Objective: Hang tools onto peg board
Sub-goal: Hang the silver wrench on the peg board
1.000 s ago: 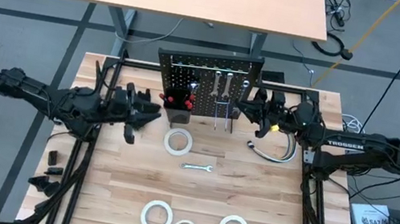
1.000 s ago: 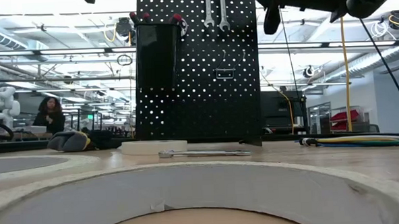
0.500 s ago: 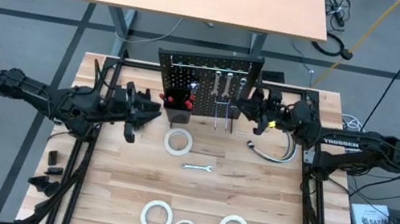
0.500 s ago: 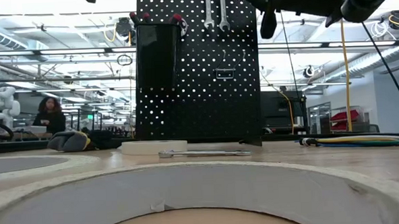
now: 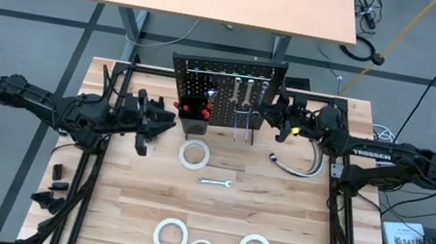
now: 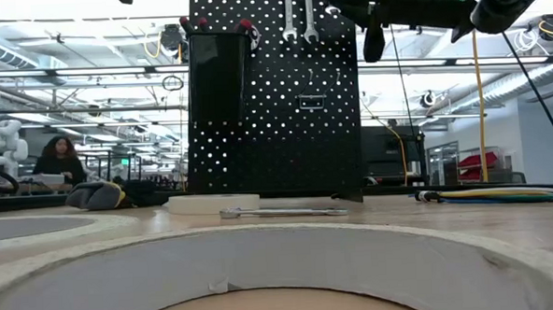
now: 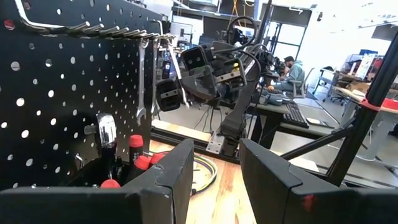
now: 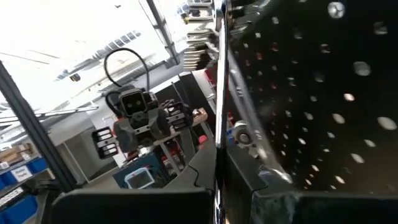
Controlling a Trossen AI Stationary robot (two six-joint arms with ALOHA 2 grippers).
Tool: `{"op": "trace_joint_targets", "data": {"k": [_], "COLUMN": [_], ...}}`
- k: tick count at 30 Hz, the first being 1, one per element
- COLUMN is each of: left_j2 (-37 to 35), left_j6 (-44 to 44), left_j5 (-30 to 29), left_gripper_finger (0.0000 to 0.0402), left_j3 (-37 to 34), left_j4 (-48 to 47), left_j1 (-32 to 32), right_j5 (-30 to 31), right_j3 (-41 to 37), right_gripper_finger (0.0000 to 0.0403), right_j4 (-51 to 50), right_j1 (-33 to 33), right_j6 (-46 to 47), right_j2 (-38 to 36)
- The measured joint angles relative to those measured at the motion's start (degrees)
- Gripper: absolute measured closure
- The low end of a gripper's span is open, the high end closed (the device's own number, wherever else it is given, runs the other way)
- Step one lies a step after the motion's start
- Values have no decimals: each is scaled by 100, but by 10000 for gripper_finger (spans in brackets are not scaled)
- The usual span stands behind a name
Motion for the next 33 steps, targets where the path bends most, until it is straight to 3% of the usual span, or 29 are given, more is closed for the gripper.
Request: {"op": "trace_joint_targets", "data": {"k": [10, 23, 28, 33], "left_j2": [0, 0, 0, 1], "left_j6": [-4, -61, -169, -317], "left_j5": [2, 97, 298, 333], "left_gripper_finger": [269, 269, 269, 269], "left_j3": [0, 0, 5, 5], "left_j4": [-2, -61, -236, -415], "left_j1": [0, -2, -3, -17], "right_j5": [95, 42, 29, 69], "right_j3": [14, -9, -7, -7], "right_gripper_finger": [362, 241, 207, 198], "right_j4": [-534, -600, -1145, -2060], "right_j1": [-151, -195, -193, -193], "right_j6": [-154, -575, -1075, -1602], "right_j2": [-15, -37, -235, -590]}}
